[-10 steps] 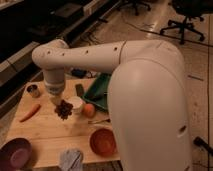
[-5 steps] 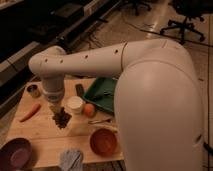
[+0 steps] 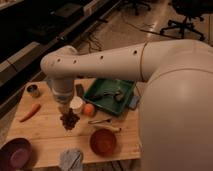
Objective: Place grapes in red bowl
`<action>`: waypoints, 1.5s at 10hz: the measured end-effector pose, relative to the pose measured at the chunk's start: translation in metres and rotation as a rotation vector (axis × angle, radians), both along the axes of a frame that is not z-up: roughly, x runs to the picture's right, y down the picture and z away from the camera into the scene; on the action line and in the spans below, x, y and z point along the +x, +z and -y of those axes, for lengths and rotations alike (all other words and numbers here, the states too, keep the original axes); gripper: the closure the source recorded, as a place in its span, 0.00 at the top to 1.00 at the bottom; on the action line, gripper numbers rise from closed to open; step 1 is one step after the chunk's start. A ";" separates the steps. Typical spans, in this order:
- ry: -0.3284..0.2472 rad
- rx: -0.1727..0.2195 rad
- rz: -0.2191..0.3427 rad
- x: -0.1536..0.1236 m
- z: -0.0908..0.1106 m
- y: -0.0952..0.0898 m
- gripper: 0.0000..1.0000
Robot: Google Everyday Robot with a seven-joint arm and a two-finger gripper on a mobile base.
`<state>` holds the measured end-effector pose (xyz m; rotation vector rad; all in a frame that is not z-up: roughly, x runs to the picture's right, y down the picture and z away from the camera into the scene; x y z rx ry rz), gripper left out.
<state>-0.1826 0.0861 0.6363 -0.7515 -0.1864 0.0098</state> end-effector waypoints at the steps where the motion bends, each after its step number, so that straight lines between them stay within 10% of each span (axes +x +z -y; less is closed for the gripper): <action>1: -0.001 -0.002 -0.013 0.008 -0.002 -0.005 0.00; 9: 0.104 -0.062 -0.088 0.100 -0.024 -0.027 0.00; 15: 0.144 -0.122 -0.022 0.099 -0.038 -0.029 0.00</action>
